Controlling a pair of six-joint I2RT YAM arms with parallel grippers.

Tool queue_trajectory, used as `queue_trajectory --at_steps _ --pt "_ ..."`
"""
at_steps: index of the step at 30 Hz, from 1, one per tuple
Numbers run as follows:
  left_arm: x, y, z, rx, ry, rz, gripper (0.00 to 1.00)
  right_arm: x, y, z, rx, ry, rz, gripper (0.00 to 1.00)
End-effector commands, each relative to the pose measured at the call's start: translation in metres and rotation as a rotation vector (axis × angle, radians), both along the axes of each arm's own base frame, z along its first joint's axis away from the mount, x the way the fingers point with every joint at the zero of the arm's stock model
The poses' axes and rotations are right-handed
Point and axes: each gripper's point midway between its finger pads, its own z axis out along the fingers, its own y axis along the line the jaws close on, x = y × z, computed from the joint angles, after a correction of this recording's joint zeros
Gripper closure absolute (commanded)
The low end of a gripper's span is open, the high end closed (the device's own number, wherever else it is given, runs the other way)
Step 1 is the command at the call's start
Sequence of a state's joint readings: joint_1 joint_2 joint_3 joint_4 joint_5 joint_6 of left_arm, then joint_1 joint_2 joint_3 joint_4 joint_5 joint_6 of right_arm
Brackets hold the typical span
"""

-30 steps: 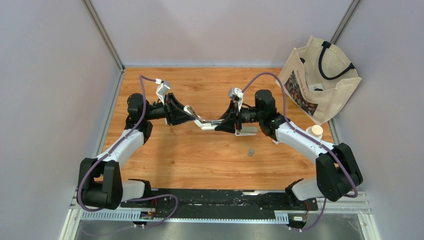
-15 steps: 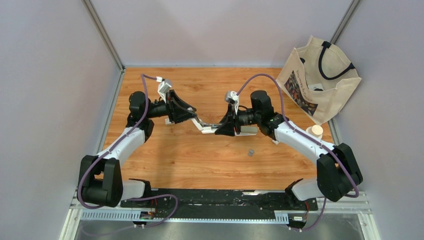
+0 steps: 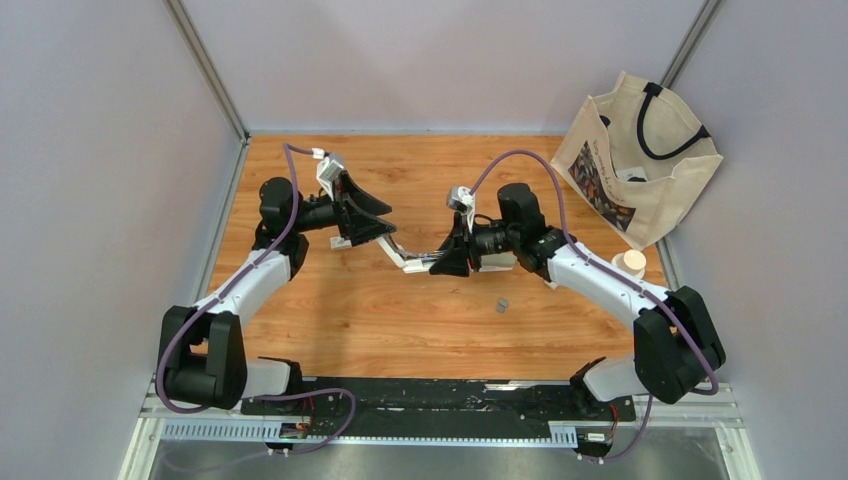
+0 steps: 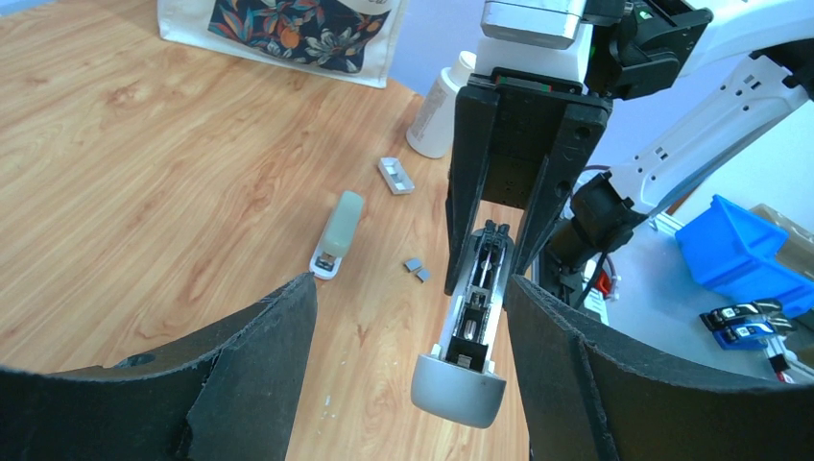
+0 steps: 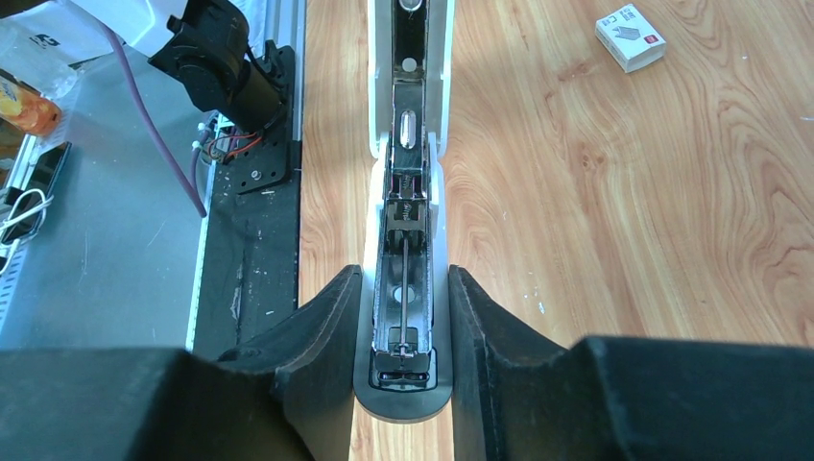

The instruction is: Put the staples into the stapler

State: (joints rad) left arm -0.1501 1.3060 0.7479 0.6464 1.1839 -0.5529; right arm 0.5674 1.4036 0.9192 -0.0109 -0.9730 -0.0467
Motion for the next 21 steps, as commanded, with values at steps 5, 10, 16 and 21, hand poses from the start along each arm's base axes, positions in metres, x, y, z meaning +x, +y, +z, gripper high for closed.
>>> queue_trajectory --at_steps 5,10,16,21 --pt "0.016 0.010 0.033 0.036 -0.129 0.084 0.19 0.017 0.006 0.022 0.031 -0.096 -0.065 1.00" --pt "0.027 0.033 0.046 0.050 -0.119 0.172 0.18 0.034 0.007 0.020 0.011 -0.113 -0.162 1.00" --pt "0.024 0.086 0.043 0.178 -0.116 0.339 0.18 0.058 0.009 0.009 -0.048 -0.161 -0.305 1.00" --pt "0.002 0.137 0.016 0.306 -0.044 0.466 0.17 0.081 0.007 0.004 -0.094 -0.197 -0.426 1.00"
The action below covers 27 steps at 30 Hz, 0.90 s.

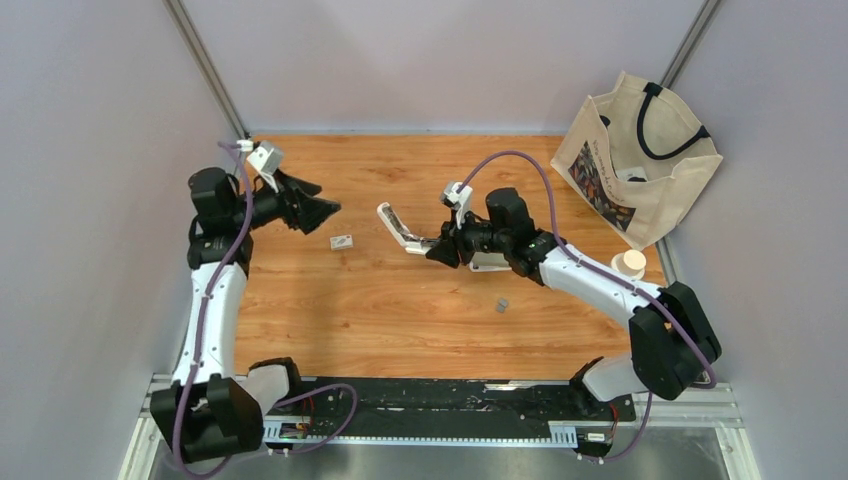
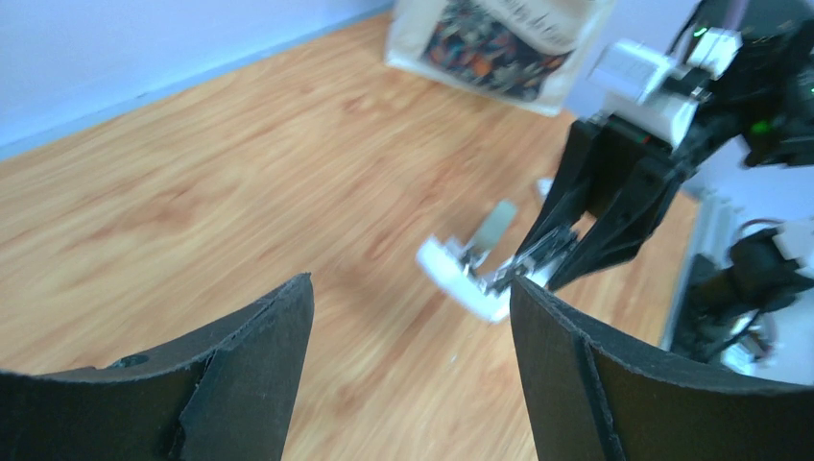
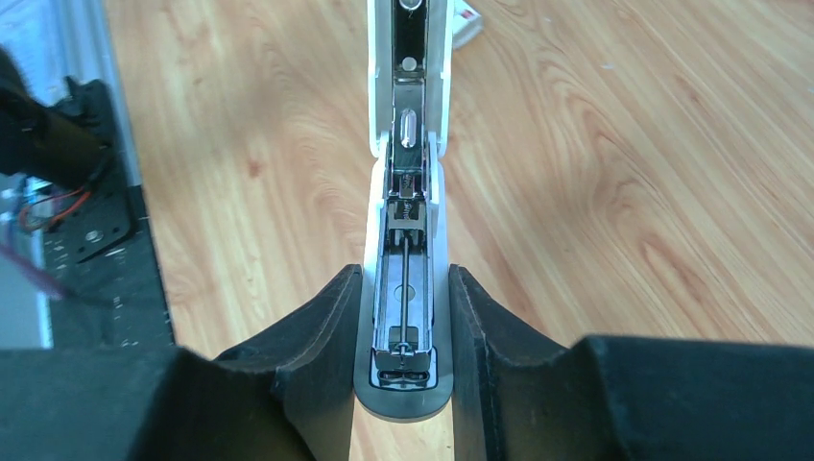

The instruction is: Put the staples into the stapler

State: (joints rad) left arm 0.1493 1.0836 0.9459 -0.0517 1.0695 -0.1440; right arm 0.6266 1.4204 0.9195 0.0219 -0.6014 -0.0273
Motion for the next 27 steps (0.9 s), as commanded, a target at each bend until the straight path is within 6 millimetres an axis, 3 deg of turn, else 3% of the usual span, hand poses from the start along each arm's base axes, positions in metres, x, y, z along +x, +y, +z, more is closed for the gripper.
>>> queue_trajectory --at_steps 1,5,10,14,27 --pt "-0.032 0.042 -0.032 0.112 0.123 0.102 0.17 0.041 0.004 0.025 0.010 -0.132 -0.159 1.00" --pt "-0.056 0.085 -0.056 0.135 0.233 0.207 0.17 0.052 0.012 0.019 -0.026 -0.163 -0.222 1.00" --pt "-0.081 0.116 -0.080 0.140 0.311 0.276 0.17 0.068 0.025 0.002 -0.082 -0.192 -0.316 1.00" --pt "-0.087 0.118 -0.095 0.094 0.341 0.264 0.16 0.078 0.035 -0.014 -0.099 -0.183 -0.373 1.00" --pt "-0.091 0.113 -0.089 0.112 0.291 0.256 0.15 0.093 0.062 -0.066 -0.217 -0.155 -0.475 1.00"
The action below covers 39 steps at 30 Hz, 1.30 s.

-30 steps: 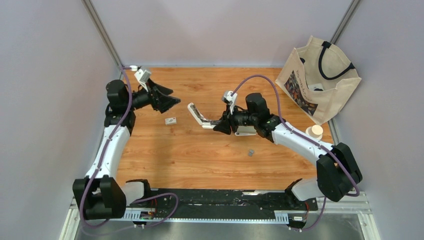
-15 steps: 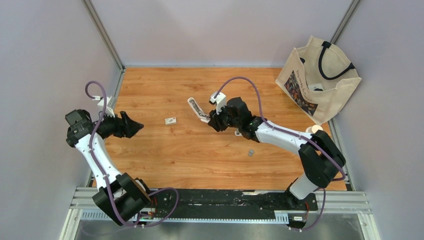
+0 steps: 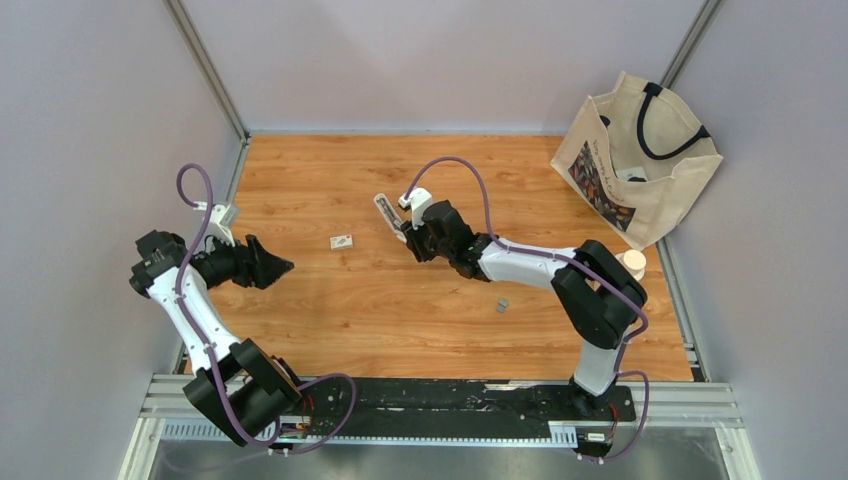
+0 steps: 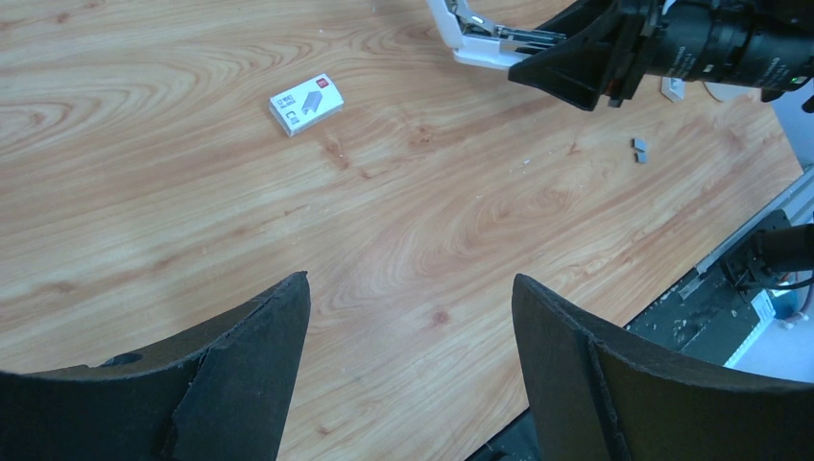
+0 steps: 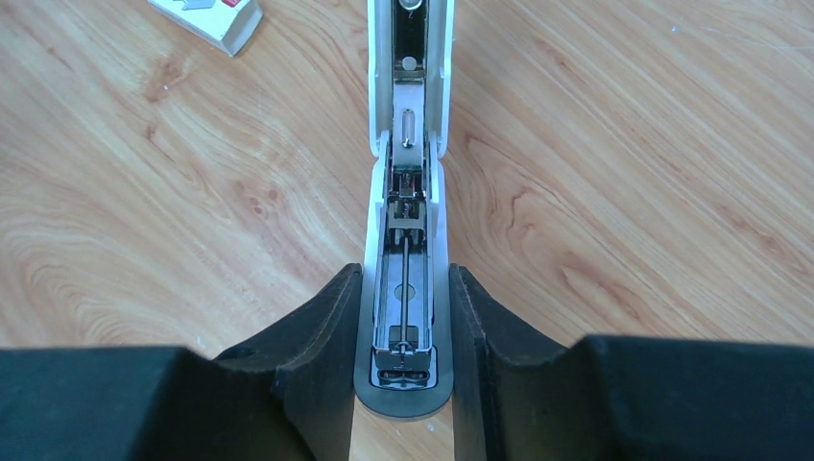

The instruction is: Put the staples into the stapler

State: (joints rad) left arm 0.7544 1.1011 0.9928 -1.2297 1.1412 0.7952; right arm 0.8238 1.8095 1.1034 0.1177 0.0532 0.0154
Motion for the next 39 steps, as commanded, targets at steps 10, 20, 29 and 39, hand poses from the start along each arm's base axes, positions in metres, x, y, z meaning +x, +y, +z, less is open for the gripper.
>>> queue_trajectory --at_steps 10,20,29,39 --pt "0.001 -0.003 0.008 0.027 -0.089 -0.019 0.15 0.018 0.023 0.001 -0.008 -0.058 -0.074 1.00" --pt "0.000 -0.003 0.008 0.033 -0.092 -0.021 0.14 0.012 0.027 -0.015 -0.029 -0.016 -0.057 1.00" --pt "0.000 -0.003 0.009 0.040 -0.099 -0.022 0.14 0.009 0.026 -0.023 -0.042 0.016 -0.083 1.00" --pt "-0.001 -0.004 0.008 0.046 -0.102 -0.024 0.13 -0.005 0.033 -0.036 -0.083 0.063 -0.118 0.94"
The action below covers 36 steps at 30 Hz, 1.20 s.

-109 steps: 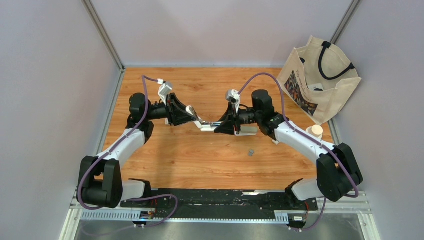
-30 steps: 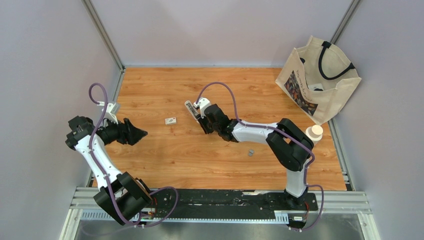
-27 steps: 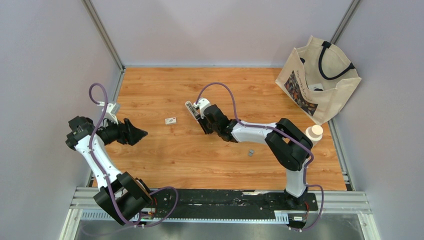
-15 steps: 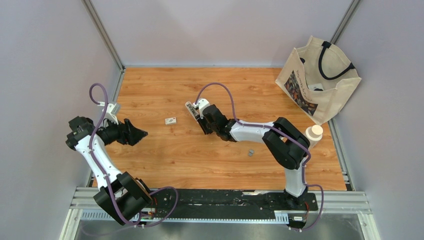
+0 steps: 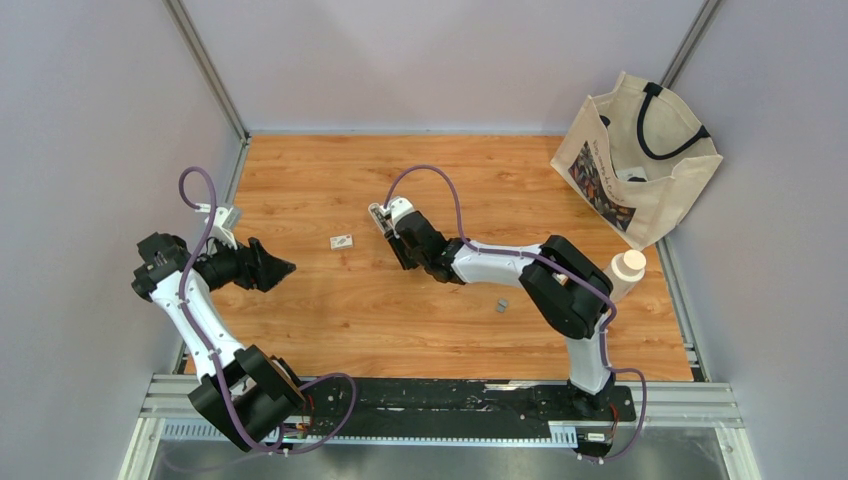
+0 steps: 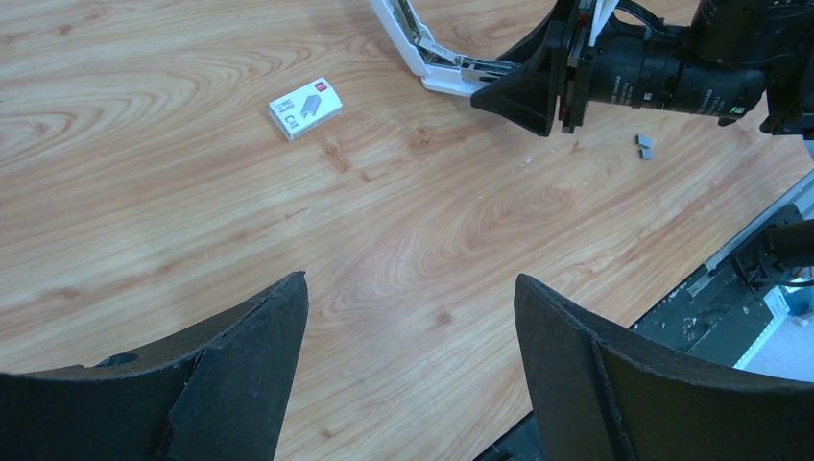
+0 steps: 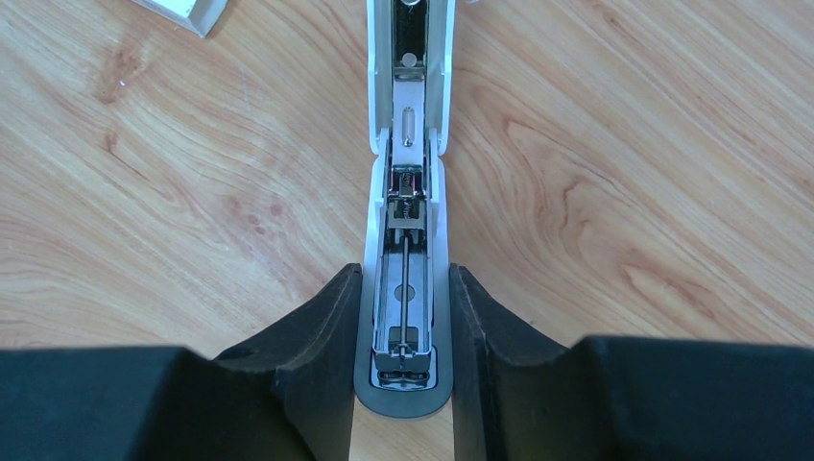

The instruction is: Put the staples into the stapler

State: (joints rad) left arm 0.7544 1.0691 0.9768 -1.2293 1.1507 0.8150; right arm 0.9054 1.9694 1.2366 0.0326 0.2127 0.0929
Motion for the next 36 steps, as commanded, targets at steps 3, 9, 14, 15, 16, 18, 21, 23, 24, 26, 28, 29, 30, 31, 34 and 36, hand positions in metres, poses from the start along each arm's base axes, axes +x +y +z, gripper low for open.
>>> queue_trajectory --at_steps 3,9,14,15,16,18,21,23,24,26,28,29,30,31,34,36 --pt "0.002 0.000 0.007 0.030 -0.073 -0.015 0.13 -0.008 0.005 -0.006 -0.006 0.045 -0.030 0.94" --pt "0.002 0.000 0.006 0.026 -0.070 -0.016 0.13 -0.013 0.007 -0.012 -0.009 0.079 -0.030 0.94" --pt "0.002 0.000 0.006 0.027 -0.069 -0.016 0.13 -0.020 0.009 -0.021 -0.024 0.105 -0.018 0.94" --pt "0.002 0.000 0.006 0.028 -0.070 -0.015 0.13 -0.020 0.010 -0.022 -0.026 0.107 -0.017 0.94" --pt "0.002 0.000 0.006 0.028 -0.070 -0.015 0.13 -0.021 0.010 -0.021 -0.026 0.107 -0.016 0.94" --pt "0.002 0.000 0.006 0.028 -0.072 -0.016 0.13 -0.023 0.012 -0.023 -0.032 0.114 -0.009 0.93" --pt "0.002 0.000 0.006 0.027 -0.071 -0.017 0.13 -0.027 0.014 -0.026 -0.041 0.120 -0.002 0.93" --pt "0.002 0.000 0.006 0.026 -0.070 -0.017 0.13 -0.029 0.016 -0.028 -0.046 0.125 0.003 0.93" --pt "0.002 0.000 0.006 0.028 -0.072 -0.017 0.13 -0.029 0.015 -0.028 -0.048 0.124 0.001 0.93" --pt "0.002 0.000 0.006 0.027 -0.071 -0.017 0.12 -0.030 0.016 -0.028 -0.052 0.124 0.003 0.93" --pt "0.002 0.000 0.006 0.028 -0.072 -0.017 0.12 -0.032 0.016 -0.031 -0.058 0.128 0.001 0.93" --pt "0.003 0.000 0.006 0.029 -0.075 -0.019 0.12 -0.034 0.017 -0.031 -0.060 0.132 0.004 0.92" --pt "0.002 0.001 0.006 0.028 -0.072 -0.016 0.12 -0.036 0.018 -0.031 -0.062 0.136 0.006 0.92" --pt "0.002 0.000 0.006 0.029 -0.073 -0.018 0.12 -0.037 0.018 -0.032 -0.062 0.142 0.003 0.92" --pt "0.002 0.000 0.006 0.027 -0.073 -0.019 0.12 -0.043 0.021 -0.035 -0.072 0.149 0.010 0.90" --pt "0.002 0.000 0.006 0.027 -0.073 -0.018 0.12 -0.045 0.022 -0.036 -0.078 0.153 0.011 0.88"
